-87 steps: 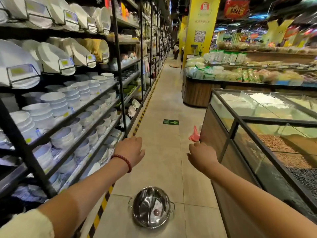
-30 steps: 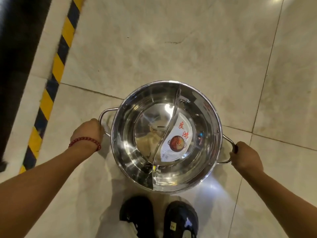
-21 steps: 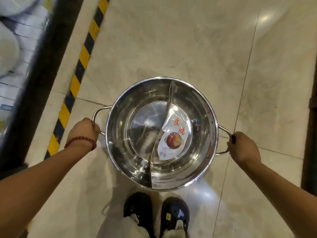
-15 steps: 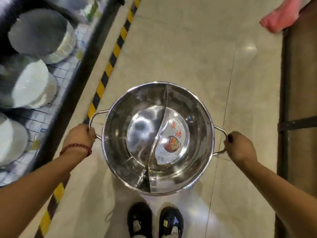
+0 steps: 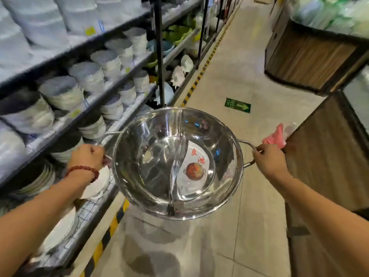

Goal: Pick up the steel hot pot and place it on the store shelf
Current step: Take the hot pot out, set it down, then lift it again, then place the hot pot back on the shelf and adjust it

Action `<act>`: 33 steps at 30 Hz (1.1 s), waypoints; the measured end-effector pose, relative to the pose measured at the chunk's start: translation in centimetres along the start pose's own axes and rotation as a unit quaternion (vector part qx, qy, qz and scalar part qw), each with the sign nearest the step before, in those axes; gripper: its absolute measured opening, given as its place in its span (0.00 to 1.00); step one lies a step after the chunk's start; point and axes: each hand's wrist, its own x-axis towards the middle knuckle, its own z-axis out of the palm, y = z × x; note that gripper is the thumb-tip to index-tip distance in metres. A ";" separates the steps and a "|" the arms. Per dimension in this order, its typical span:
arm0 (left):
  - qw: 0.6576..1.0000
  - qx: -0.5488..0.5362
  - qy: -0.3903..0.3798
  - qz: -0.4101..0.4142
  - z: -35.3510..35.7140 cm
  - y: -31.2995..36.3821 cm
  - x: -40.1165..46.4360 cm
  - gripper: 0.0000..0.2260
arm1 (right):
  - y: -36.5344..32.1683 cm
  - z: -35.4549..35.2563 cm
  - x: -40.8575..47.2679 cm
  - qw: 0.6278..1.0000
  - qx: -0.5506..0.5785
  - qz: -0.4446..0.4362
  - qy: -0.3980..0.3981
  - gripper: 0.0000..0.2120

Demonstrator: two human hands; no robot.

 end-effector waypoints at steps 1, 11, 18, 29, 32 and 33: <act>1.000 -0.022 0.007 -0.006 -2.0 1.1 -0.4 0.18 | -1.6 -2.0 -0.1 1.000 0.009 -0.009 0.009 0.11; 0.984 -0.122 0.131 -0.021 -20.7 6.0 -6.2 0.23 | -13.9 -16.3 -1.3 0.989 0.066 -0.124 0.050 0.13; 0.960 -0.083 0.264 -0.040 -32.5 4.8 -14.3 0.18 | -23.0 -19.2 -4.4 0.956 0.112 -0.269 0.045 0.17; 0.902 -0.021 0.390 -0.185 -42.1 -6.3 -30.1 0.20 | -35.6 -13.5 -17.1 0.884 0.152 -0.431 -0.098 0.15; 0.877 -0.022 0.417 -0.236 -44.4 -9.6 -34.7 0.21 | -38.9 -11.8 -22.1 0.860 0.159 -0.465 -0.139 0.19; 0.868 -0.023 0.427 -0.252 -45.2 -10.7 -36.2 0.20 | -40.0 -11.1 -23.8 0.851 0.160 -0.477 -0.152 0.19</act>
